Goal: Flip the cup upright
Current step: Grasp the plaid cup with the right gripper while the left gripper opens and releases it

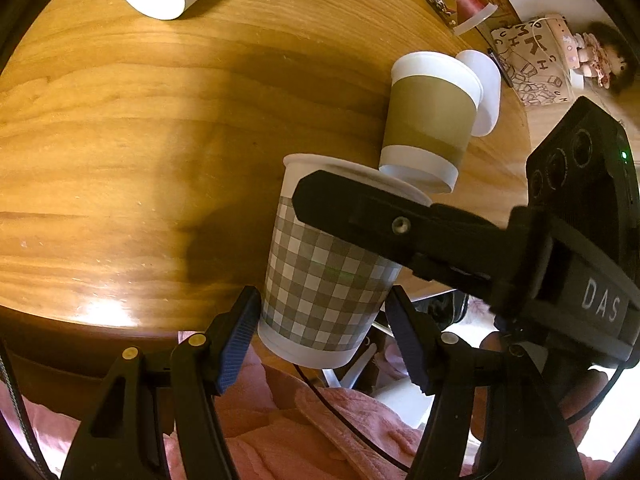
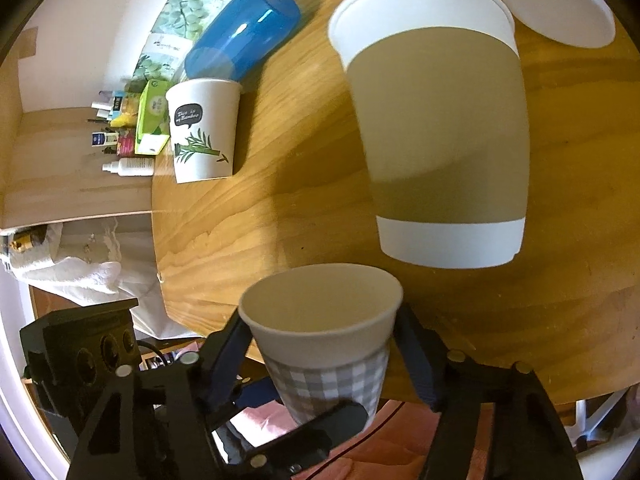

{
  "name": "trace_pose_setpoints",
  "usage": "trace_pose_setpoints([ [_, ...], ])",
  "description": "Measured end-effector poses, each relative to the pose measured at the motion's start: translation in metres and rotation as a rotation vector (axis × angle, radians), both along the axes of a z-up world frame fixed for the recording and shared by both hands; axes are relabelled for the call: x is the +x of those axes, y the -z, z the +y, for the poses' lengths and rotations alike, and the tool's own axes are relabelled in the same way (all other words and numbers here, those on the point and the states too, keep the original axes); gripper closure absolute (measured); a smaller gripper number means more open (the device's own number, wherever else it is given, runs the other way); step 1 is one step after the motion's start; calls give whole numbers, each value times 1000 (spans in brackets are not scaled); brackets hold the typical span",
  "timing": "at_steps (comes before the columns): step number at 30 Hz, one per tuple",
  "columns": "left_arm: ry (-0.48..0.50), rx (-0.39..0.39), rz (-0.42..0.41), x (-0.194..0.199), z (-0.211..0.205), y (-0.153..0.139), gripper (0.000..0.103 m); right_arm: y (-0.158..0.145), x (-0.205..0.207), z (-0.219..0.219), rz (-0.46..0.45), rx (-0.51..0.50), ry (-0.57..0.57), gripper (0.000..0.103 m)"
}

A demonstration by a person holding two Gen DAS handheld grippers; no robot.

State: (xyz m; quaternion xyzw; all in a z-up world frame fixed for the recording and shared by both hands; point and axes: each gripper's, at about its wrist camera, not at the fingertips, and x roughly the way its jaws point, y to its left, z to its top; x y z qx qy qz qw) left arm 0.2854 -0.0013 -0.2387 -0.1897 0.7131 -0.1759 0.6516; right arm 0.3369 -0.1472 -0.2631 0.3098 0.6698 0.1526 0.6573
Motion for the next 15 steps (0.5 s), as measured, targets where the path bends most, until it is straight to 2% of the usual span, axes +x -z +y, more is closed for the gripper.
trace_pose_setpoints([
  [9, 27, -5, -24, -3, 2, -8, 34, -7, -3, 1, -52, -45, -1, 37],
  [11, 27, -9, -33, -6, 6, -8, 29, -10, -3, 1, -68, -57, 3, 37],
  [15, 24, -15, -55, -10, 12, -14, 26, -19, -4, -1, -114, -91, 8, 37],
])
